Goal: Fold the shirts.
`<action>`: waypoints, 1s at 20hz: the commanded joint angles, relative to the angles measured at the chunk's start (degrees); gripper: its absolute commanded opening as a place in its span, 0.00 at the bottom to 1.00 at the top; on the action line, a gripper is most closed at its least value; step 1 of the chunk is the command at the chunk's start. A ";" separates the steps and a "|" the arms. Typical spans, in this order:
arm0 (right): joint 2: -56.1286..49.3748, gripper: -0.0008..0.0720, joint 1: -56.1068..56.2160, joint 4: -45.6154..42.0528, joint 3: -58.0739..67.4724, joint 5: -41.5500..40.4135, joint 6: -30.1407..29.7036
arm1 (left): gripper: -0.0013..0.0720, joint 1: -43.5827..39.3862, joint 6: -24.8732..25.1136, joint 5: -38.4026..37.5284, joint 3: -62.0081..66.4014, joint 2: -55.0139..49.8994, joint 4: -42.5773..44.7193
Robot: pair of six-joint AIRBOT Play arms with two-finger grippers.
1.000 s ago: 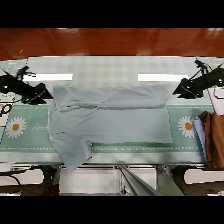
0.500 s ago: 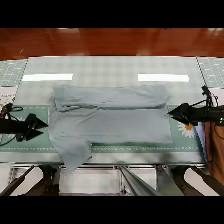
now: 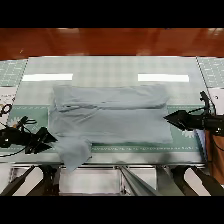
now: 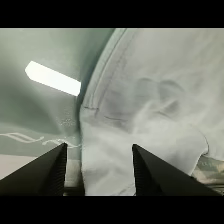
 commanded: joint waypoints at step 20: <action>0.09 0.57 -11.21 -25.51 -1.42 8.57 13.51 | 0.04 -12.02 5.81 3.08 4.70 -3.23 -8.22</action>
